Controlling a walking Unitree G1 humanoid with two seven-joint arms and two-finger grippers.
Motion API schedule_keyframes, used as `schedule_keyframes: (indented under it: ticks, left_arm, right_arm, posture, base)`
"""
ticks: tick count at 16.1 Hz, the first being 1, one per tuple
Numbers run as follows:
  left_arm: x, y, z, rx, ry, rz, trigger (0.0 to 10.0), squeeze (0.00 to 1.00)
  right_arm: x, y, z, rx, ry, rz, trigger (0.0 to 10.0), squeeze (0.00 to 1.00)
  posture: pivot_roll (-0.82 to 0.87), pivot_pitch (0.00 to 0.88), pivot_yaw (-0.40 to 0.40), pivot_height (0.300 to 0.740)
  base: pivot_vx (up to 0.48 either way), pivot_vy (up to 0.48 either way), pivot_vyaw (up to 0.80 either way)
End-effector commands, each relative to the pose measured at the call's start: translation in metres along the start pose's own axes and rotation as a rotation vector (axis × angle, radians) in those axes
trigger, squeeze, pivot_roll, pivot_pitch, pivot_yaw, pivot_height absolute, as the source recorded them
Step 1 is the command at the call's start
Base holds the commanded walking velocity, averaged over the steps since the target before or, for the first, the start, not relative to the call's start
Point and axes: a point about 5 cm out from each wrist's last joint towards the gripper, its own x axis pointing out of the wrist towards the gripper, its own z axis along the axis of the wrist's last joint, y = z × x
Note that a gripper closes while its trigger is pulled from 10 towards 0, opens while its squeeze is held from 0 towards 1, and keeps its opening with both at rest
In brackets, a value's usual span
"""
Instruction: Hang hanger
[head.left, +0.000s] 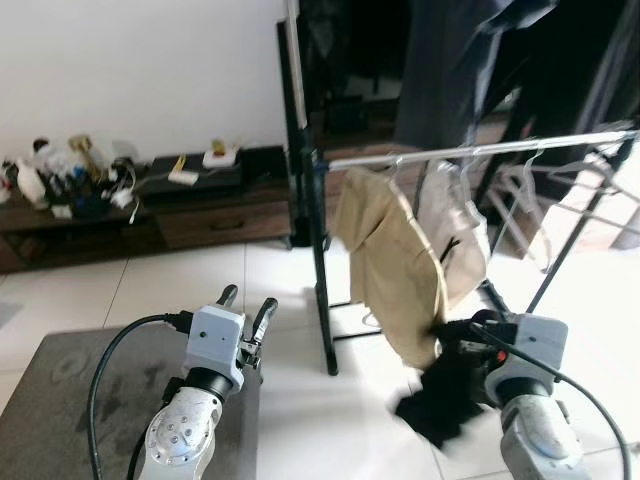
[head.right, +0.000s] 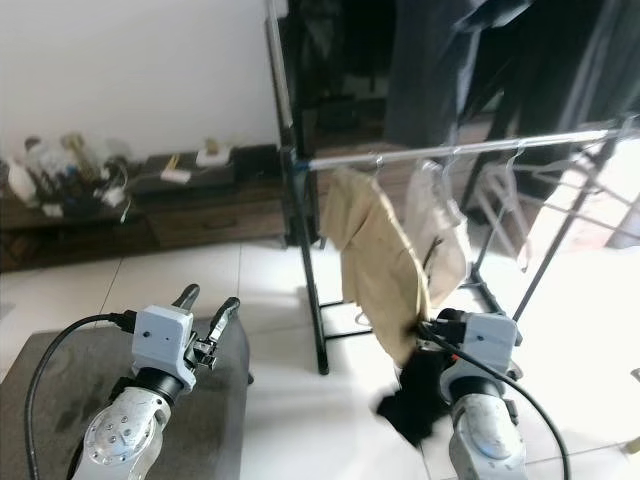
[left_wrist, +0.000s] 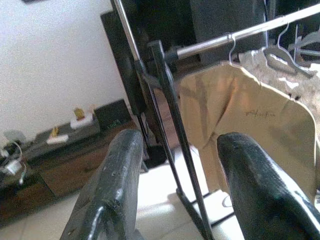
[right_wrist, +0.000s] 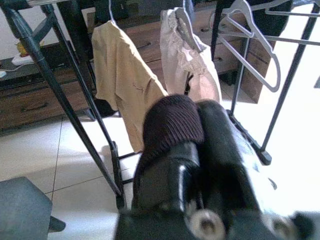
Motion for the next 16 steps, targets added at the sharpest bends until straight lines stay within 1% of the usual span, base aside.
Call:
schedule_keyframes:
  ticks: [1, 4, 6, 8, 11, 16]
  left_arm:
    - [-0.001, 0.005, 0.003, 0.030, -0.008, 0.010, 10.0, 0.00]
    - [0.000, 0.003, 0.004, 0.036, -0.011, -0.002, 10.0, 0.00]
    - [0.001, 0.004, 0.005, 0.036, -0.015, 0.004, 10.0, 0.00]
    - [0.000, 0.005, 0.005, 0.034, -0.014, 0.011, 10.0, 0.00]
    - [0.001, 0.004, 0.003, 0.034, -0.010, 0.009, 10.0, 0.00]
    - [0.002, 0.002, 0.003, 0.033, -0.008, 0.004, 10.0, 0.00]
  right_arm:
    - [0.002, 0.009, 0.009, 0.010, -0.045, 0.051, 10.0, 0.00]
    - [0.007, 0.007, 0.003, -0.019, -0.028, 0.061, 10.0, 0.00]
    - [0.011, 0.005, 0.004, -0.032, -0.033, 0.063, 10.0, 0.00]
    - [0.013, 0.002, 0.005, -0.027, -0.039, 0.053, 10.0, 0.00]
    - [0.013, -0.003, 0.001, -0.027, -0.037, 0.033, 10.0, 0.00]
    - [0.014, -0.004, 0.003, -0.019, -0.055, 0.026, 10.0, 0.00]
  posture:
    - [-0.08, 0.044, 0.032, 0.740]
    - [-0.08, 0.059, 0.033, 0.740]
    - [-0.07, 0.065, 0.032, 0.740]
    - [-0.07, 0.066, 0.030, 0.740]
    - [-0.08, 0.069, 0.029, 0.740]
    - [-0.08, 0.072, 0.025, 0.740]
  base:
    - [0.000, -0.277, 0.00]
    - [0.000, -0.411, 0.00]
    - [0.000, -0.452, 0.00]
    - [0.000, -0.448, 0.00]
    - [0.000, -0.449, 0.00]
    - [0.000, -0.447, 0.00]
